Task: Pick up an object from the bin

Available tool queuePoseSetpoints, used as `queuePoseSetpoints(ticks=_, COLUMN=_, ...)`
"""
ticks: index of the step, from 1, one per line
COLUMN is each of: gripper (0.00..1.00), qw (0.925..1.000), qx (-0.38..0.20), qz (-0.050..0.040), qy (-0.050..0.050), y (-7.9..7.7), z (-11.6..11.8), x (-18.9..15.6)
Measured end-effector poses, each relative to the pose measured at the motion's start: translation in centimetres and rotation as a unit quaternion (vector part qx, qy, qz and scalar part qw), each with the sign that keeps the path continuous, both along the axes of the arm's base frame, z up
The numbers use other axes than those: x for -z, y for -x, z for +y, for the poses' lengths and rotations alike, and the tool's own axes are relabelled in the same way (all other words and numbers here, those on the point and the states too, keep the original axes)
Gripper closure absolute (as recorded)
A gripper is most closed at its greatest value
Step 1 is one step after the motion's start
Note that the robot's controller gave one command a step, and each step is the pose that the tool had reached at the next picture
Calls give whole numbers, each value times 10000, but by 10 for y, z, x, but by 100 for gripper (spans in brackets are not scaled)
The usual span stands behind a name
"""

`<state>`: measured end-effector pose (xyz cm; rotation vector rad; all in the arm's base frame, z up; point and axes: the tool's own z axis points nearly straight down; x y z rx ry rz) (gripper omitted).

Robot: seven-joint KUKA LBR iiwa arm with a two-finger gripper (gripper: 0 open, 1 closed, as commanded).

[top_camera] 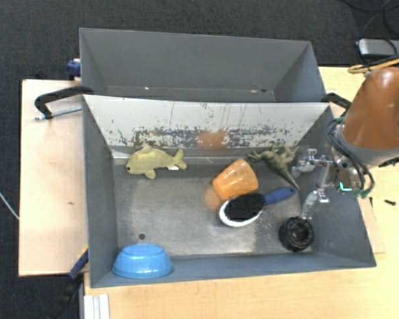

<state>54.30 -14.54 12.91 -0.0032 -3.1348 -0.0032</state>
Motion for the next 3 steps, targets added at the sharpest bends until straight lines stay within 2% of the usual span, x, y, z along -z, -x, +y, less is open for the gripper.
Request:
queuePoseSetpoints(ticks=1, gripper=0, qw=9933, qx=-1153, qz=-122, qy=23, y=-17, z=30, x=39)
queuePoseSetpoints(ticks=2, gripper=100, qw=9932, qx=-1166, qz=-65, qy=8, y=-13, z=31, x=45)
queuePoseSetpoints(ticks=3, gripper=100, qw=9754, qx=-2201, qz=-97, qy=30, y=-3, z=10, x=-91)
